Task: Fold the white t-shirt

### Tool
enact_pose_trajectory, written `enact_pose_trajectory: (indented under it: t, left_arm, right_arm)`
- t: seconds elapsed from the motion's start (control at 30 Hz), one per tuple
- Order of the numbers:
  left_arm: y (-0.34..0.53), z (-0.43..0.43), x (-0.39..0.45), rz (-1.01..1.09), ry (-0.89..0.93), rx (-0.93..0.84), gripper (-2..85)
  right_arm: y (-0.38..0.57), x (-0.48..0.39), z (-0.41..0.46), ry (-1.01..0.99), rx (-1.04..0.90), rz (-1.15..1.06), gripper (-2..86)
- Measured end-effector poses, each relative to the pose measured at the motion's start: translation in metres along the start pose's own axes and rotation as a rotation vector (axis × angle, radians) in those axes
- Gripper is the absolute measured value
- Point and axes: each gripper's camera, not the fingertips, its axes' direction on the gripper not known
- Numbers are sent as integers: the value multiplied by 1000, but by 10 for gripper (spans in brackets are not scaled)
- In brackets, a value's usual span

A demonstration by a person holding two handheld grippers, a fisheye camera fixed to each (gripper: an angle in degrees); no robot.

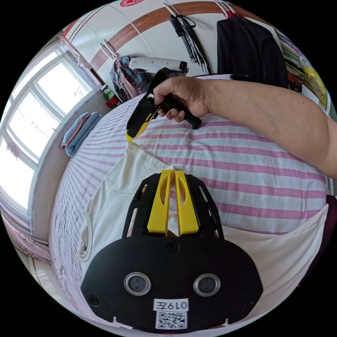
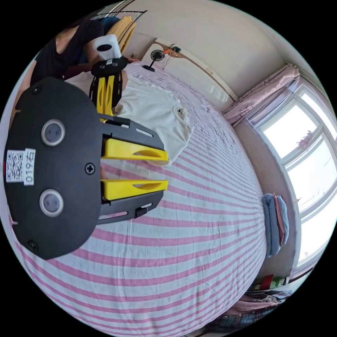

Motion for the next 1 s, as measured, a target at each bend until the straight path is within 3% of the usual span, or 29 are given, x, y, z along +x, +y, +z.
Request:
enact_pose_trajectory:
  t: [0.3, 0.47, 0.63, 0.77, 1.0]
  left_arm:
    - [3, 2, -6, -9, 10, 5, 10]
    - [4, 3, -8, -6, 8, 5, 11]
    - [5, 4, -9, -1, -6, 5, 11]
    - [7, 3, -7, 10, -22, 14, 10]
    - [9, 5, -6, 48, -18, 14, 11]
  right_arm:
    - [20, 1, -3, -102, 106, 48, 72]
    - [22, 2, 19, -109, 57, 72, 74]
    - [13, -32, 52, 21, -61, 8, 61]
    - [13, -53, 59, 105, -47, -31, 9]
    - [23, -102, 93, 423, -96, -133, -8]
